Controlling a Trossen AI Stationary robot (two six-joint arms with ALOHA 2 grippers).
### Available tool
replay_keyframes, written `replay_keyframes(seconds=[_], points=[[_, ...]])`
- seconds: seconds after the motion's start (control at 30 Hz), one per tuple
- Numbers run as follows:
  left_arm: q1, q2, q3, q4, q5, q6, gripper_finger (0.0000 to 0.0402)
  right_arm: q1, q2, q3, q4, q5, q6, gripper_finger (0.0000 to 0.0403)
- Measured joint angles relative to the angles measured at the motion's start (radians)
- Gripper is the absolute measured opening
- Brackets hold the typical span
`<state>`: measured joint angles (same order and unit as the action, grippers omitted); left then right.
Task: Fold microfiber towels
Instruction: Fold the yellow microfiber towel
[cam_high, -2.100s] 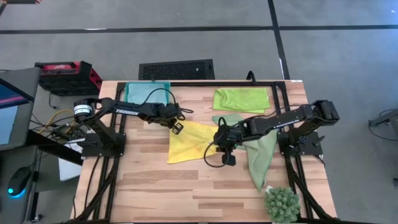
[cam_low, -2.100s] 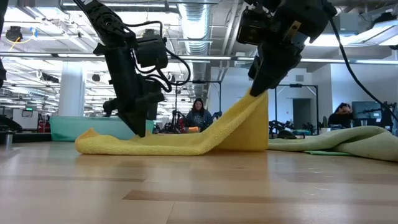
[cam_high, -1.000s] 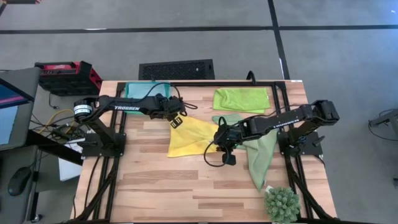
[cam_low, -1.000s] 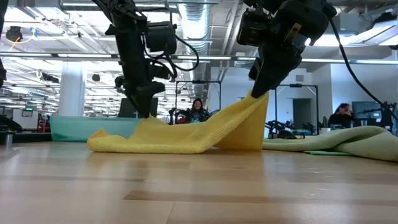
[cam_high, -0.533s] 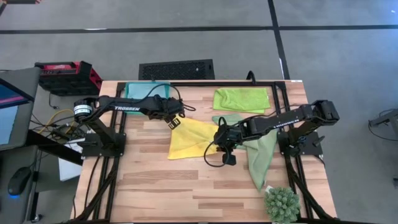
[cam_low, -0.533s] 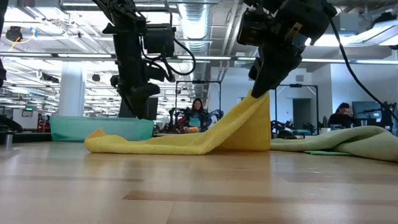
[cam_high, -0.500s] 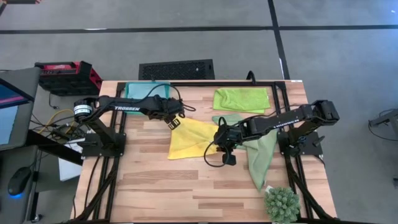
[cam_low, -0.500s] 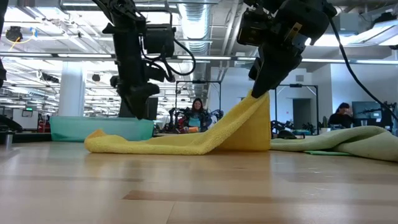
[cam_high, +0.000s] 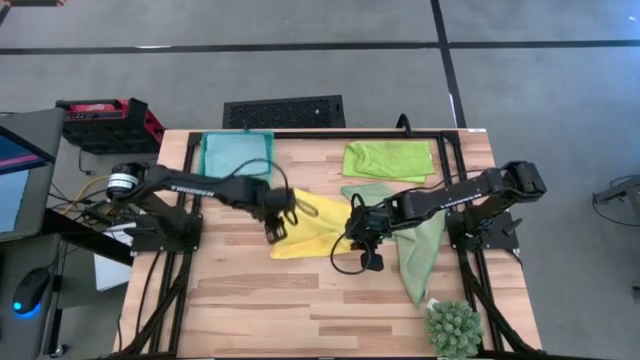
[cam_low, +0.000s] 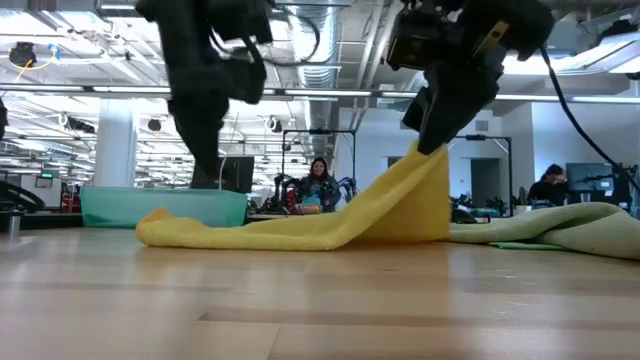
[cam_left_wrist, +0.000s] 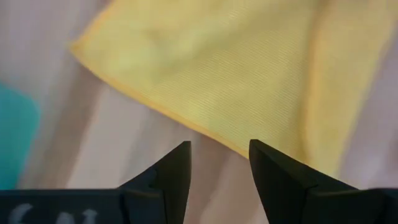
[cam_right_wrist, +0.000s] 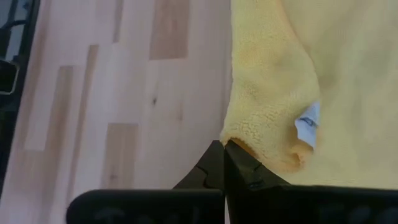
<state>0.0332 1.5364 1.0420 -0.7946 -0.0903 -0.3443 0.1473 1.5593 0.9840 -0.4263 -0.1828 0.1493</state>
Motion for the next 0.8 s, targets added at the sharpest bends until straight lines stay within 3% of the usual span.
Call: replay_keyframes(seconds=[0.23,0.47,0.8], points=[[-0.184,0.005,0.000,0.001,-0.019,-0.046,0.0155,0.023,0.000,0.000,-0.003,0.000,0.042,0.0025],[-0.237,0.005,0.000,0.007,-0.096,-0.111,0.0155,0.023,0.000,0.000,-0.010,0.000,0.067,0.0077],[-0.237,0.044,0.000,0.033,0.050,-0.124,0.0155,0.023,0.000,0.000,-0.010,-0.001,0.179,0.0176]])
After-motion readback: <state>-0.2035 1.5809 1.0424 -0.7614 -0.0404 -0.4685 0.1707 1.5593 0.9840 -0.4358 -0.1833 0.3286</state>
